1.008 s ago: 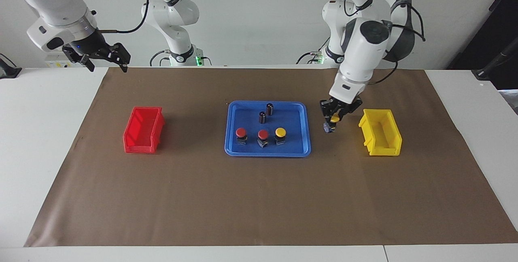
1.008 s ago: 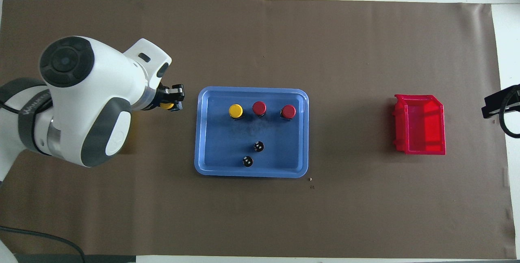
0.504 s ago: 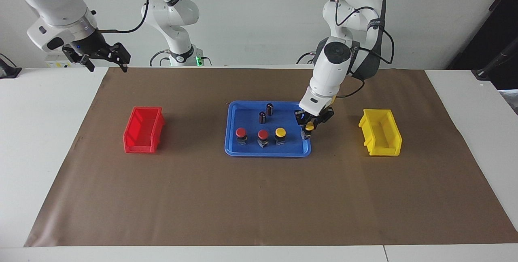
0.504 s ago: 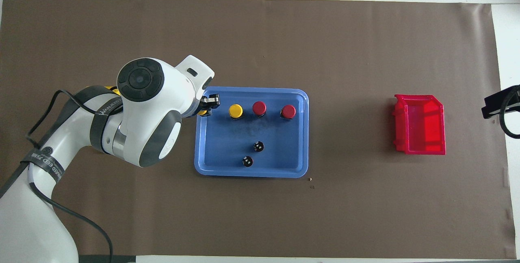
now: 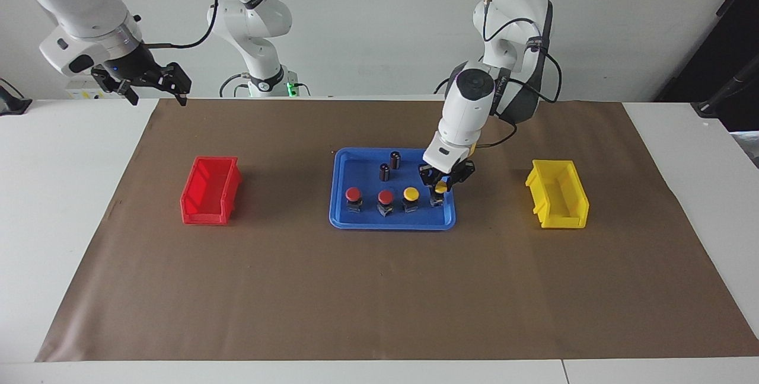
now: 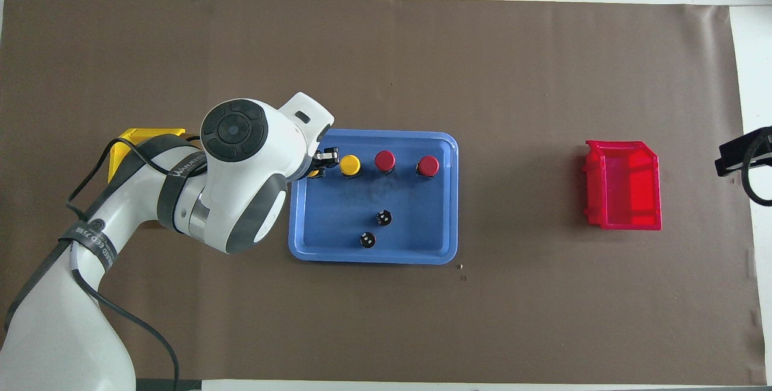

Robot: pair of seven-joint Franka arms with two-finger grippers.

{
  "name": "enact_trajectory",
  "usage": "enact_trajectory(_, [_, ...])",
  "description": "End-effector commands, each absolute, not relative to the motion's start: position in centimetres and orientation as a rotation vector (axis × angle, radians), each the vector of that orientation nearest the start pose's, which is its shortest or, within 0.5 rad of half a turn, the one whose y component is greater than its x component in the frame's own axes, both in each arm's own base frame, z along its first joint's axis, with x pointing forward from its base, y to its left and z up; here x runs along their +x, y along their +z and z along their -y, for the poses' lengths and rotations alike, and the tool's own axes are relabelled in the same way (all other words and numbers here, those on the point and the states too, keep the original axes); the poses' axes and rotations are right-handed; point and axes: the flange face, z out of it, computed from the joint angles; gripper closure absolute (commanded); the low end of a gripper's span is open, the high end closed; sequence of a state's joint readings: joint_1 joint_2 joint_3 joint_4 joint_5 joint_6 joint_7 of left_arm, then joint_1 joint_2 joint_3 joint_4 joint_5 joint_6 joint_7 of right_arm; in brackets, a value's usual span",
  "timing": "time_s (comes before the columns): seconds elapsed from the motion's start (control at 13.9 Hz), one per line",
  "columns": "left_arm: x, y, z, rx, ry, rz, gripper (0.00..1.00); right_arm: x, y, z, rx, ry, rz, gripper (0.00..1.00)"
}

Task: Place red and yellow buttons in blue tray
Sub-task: 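Carry the second yellow button into the blue tray with the left gripper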

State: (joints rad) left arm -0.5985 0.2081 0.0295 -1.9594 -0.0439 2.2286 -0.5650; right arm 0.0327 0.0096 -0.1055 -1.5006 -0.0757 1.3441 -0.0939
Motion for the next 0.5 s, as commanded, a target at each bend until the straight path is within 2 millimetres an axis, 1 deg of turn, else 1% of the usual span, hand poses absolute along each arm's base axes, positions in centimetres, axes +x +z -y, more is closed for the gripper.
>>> enact_trajectory(0.0, [50.6,36.8,32.6,-3.216,-0.061,0.060,0.70,53.0,63.3,5.0,-3.182,0.259,0.057,0.00])
enact_trajectory(0.07, [50.6,36.8,32.6,-3.216,-0.063,0.060,0.33,53.0,63.3,5.0,-3.180,0.259,0.057,0.00])
enact_trajectory(0.14, [50.7,36.8,32.6,-3.217,-0.066,0.063,0.12,53.0,63.3,4.9,-3.180,0.259,0.059,0.00])
enact_trajectory(0.22, [50.9,37.0,32.7,-3.219,-0.072,0.060,0.00,53.0,63.3,5.0,-3.180,0.259,0.057,0.00])
enact_trajectory(0.29, [51.0,37.2,32.7,-3.216,-0.062,0.054,0.00,53.0,63.4,5.0,-3.180,0.256,0.057,0.00])
enact_trajectory(0.43, [51.4,39.0,31.7,-3.202,-0.019,0.049,0.00,53.0,63.3,4.9,-3.180,0.259,0.059,0.00])
